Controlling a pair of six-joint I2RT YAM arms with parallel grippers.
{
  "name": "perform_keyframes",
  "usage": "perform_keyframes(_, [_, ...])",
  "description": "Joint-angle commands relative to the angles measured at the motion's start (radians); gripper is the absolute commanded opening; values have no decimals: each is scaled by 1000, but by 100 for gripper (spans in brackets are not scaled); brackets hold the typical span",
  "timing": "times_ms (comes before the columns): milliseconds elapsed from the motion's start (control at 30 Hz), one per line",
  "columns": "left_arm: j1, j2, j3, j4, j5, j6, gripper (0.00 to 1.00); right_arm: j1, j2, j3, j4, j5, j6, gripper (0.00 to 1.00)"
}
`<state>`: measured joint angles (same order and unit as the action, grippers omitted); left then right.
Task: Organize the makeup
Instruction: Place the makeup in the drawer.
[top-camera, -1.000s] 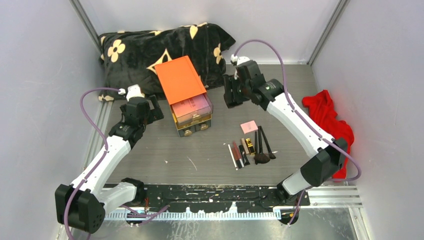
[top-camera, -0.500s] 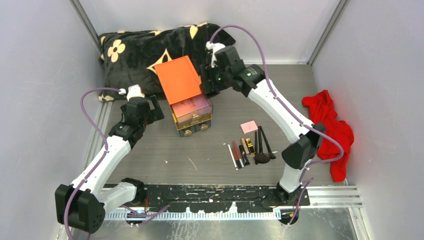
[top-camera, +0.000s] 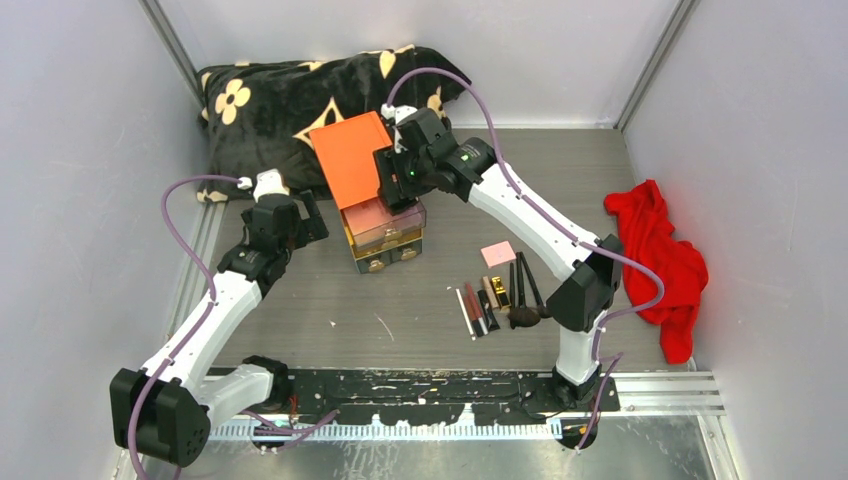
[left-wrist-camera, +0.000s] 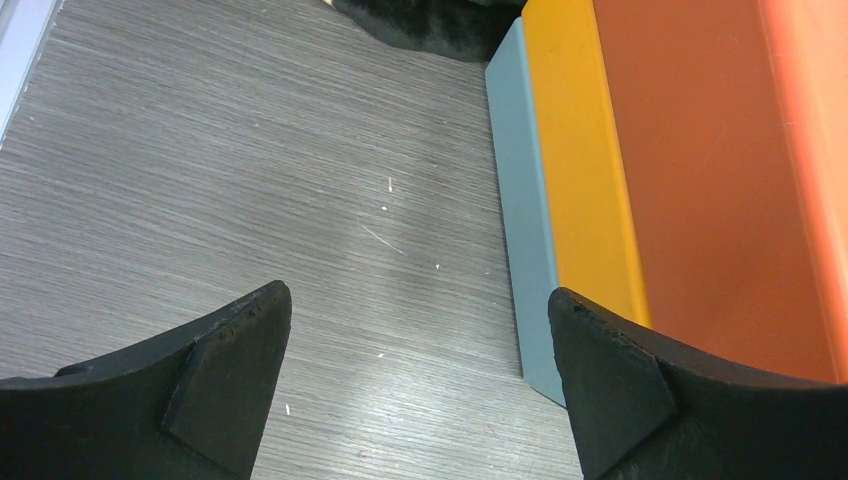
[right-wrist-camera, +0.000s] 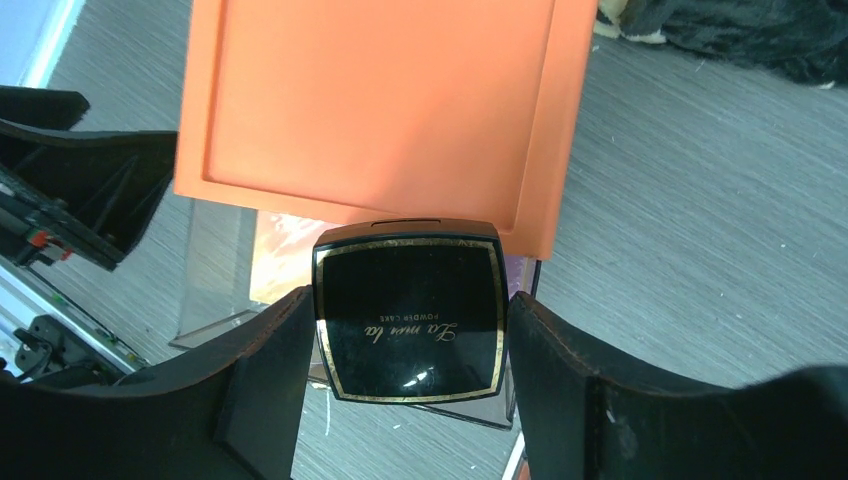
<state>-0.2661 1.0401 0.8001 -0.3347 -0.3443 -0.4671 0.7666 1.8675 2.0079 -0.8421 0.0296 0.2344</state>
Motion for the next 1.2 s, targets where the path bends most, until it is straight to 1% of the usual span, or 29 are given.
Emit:
perform_keyframes(0, [4, -16, 4, 21, 5, 3, 100, 5, -55, -54, 38, 10, 17, 8])
perform_keyframes(300, [4, -19, -9, 26, 3, -1, 100, 12, -82, -154, 52, 25, 23, 18])
perform_keyframes(467, [4, -19, 0, 19, 1, 3, 100, 12, -104, -154, 60, 38, 21, 20])
perform_keyframes(633, [5, -17, -1, 20, -2, 4, 100, 13, -162, -166, 67, 66, 11, 21])
perform_keyframes(733, [4, -10, 1, 21, 0, 3, 100, 12, -207, -174, 66, 119, 0, 22])
perform_keyframes(800, [4, -10, 4, 19, 1, 4, 100, 12, -238, -192, 64, 193, -13, 27])
perform_keyframes(833, [4, -11, 4, 19, 1, 4, 100, 11, -254, -208, 60, 250, -17, 38])
perform_keyframes(900, [4, -13, 6, 18, -1, 5, 100, 2, -283, -251, 46, 328, -28, 51])
perform_keyframes(933, [5, -15, 6, 18, -2, 7, 100, -8, -297, -278, 39, 351, -28, 57])
perform_keyframes(967, [5, -17, 7, 17, -6, 8, 100, -22, -313, -312, 35, 358, -28, 61])
perform_keyframes(1033, [4, -18, 6, 16, -6, 8, 100, -63, -353, -393, 37, 345, -18, 62])
perform_keyframes(1167, [5, -16, 7, 21, 0, 7, 100, -151, -428, -581, 66, 278, -2, 63])
